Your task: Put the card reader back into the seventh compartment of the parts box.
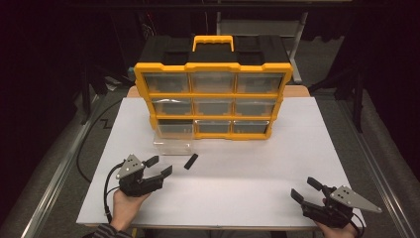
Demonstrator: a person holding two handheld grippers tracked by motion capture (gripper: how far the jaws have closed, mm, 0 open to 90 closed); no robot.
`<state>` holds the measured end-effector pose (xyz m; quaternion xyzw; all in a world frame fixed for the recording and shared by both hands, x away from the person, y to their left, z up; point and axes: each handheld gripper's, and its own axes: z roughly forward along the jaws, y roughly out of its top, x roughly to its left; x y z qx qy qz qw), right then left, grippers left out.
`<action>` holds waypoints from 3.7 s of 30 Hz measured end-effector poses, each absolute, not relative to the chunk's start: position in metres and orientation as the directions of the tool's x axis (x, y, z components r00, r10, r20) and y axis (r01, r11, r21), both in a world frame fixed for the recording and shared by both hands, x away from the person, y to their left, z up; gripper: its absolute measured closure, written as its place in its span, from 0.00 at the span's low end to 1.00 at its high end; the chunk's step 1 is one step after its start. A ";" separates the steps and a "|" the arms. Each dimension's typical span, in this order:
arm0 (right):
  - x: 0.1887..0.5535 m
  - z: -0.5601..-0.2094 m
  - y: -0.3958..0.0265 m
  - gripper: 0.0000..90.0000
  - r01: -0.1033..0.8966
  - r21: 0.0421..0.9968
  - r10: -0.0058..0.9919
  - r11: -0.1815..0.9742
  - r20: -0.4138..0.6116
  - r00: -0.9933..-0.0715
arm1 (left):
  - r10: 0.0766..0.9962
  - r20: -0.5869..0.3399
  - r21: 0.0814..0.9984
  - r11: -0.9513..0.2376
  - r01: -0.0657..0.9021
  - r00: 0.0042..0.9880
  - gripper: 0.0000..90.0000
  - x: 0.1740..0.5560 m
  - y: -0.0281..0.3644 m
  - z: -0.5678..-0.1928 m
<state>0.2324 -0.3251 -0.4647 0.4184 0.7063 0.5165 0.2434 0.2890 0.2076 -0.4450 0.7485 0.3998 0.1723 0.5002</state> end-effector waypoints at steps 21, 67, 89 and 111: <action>0.233 -0.465 -0.324 0.28 0.342 0.931 0.841 0.126 0.083 -0.535 | 0.752 -0.161 0.839 -0.237 0.491 0.639 0.42 0.303 0.190 -0.437; 0.232 -0.464 -0.325 0.28 0.335 0.934 0.839 0.126 0.080 -0.538 | 0.779 -0.063 0.526 -0.505 0.684 0.624 0.51 0.351 0.132 -0.434; 0.232 -0.465 -0.325 0.28 0.340 0.932 0.841 0.124 0.083 -0.535 | 0.802 -0.075 0.505 -0.482 0.716 0.592 0.55 0.362 0.120 -0.451; 0.233 -0.465 -0.325 0.28 0.337 0.933 0.839 0.127 0.080 -0.538 | 0.791 -0.048 0.492 -0.513 0.703 0.610 0.80 0.363 0.118 -0.452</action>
